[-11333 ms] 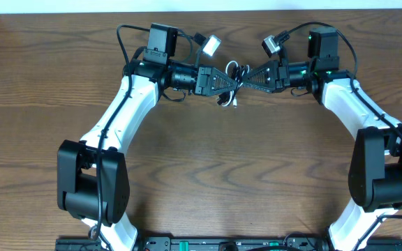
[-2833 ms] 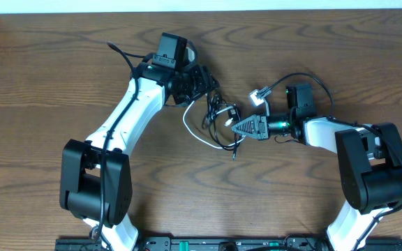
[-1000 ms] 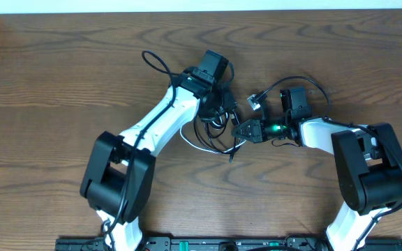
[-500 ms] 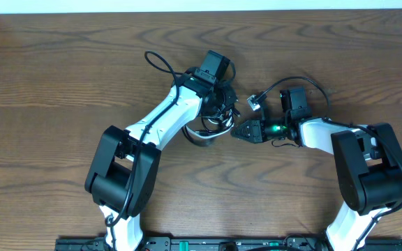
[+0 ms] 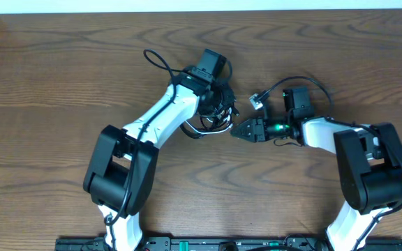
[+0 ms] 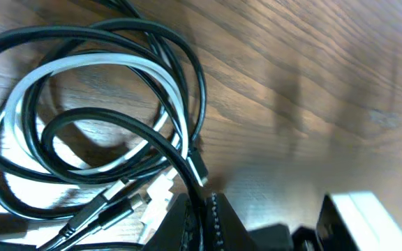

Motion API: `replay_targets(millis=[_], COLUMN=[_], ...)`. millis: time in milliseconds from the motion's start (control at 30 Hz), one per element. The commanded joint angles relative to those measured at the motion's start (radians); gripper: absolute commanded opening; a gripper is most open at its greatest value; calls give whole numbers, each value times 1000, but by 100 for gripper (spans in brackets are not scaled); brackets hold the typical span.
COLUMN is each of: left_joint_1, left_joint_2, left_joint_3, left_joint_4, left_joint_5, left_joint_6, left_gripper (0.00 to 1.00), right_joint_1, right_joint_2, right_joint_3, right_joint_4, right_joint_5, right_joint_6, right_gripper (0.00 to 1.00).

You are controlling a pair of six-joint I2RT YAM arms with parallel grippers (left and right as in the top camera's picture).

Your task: Untangle cables

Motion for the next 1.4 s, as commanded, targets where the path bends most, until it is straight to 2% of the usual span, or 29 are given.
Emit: replay_targets(millis=[0, 133, 233, 300, 400, 700, 1000, 1167, 1300, 1367], left_joint_1=[71, 159, 206, 224, 225, 161, 36, -31, -47, -47], left_joint_2=[-6, -6, -6, -6, -6, -6, -6, -6, -6, -6], left_joint_3=[24, 27, 27, 27, 27, 24, 16, 15, 15, 15], left_joint_4=[3, 56, 112, 148, 168, 167, 140, 146, 146, 145], left_joint_5=[229, 545, 729, 807, 847, 697, 372, 270, 248, 248], left_joint_6=[40, 75, 74, 73, 73, 74, 73, 56, 7, -24], left_gripper=[7, 7, 7, 7, 8, 8, 8, 8, 8, 8], right_joint_1=[-61, -128, -169, -185, -192, -190, -190, -188, -178, -170], right_joint_2=[3, 3, 3, 3, 3, 3, 3, 3, 3, 3], right_joint_3=[1, 1, 1, 1, 1, 1, 1, 1, 0, 0], right_joint_4=[0, 1, 10, 24, 51, 104, 104, 100, 82, 80], right_joint_5=[-71, -113, -159, -181, -215, -269, -269, -242, -169, -143], right_joint_6=[-9, -9, -9, -9, -9, -1, -1, -1, -2, -1], right_gripper=[50, 53, 56, 58, 59, 65, 66, 65, 56, 45])
